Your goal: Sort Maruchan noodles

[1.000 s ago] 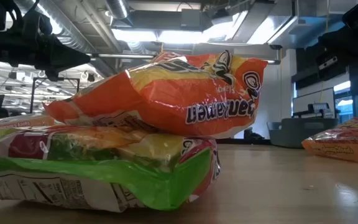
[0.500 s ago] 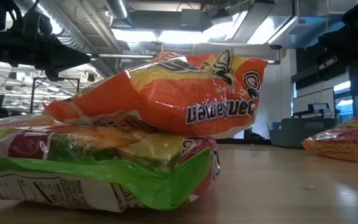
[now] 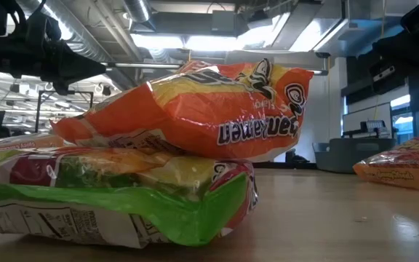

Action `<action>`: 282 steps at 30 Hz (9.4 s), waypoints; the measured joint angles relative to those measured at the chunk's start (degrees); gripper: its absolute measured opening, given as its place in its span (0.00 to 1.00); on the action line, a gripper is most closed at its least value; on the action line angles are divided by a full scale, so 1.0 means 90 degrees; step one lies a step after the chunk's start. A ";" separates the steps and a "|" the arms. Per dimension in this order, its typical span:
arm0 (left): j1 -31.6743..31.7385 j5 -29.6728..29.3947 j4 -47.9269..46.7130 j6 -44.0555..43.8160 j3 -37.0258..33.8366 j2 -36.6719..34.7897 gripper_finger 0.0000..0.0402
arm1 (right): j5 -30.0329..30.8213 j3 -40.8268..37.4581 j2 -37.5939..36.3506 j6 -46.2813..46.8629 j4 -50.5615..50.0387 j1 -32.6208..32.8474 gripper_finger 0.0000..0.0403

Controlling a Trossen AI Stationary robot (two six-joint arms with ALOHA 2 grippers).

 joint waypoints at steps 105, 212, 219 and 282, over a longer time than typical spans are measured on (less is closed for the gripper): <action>-0.0958 -0.0243 0.3864 -0.1370 0.1043 0.6705 0.03 | -0.0049 0.3594 1.0737 0.1028 0.3437 -0.1986 0.56; -0.0354 0.1186 0.7265 -0.1379 0.2789 0.9646 0.29 | -0.2360 0.4075 0.7806 -0.0679 0.3818 -0.4492 0.29; 0.0547 0.1700 0.7057 -0.1368 0.2787 0.9646 0.55 | -0.2409 0.4075 0.8213 -0.0660 0.5059 -0.4840 0.29; 0.2593 0.5021 0.4187 -0.0143 0.4557 0.8887 0.68 | -0.2487 0.4125 0.9828 -0.0518 0.6745 -0.4246 0.29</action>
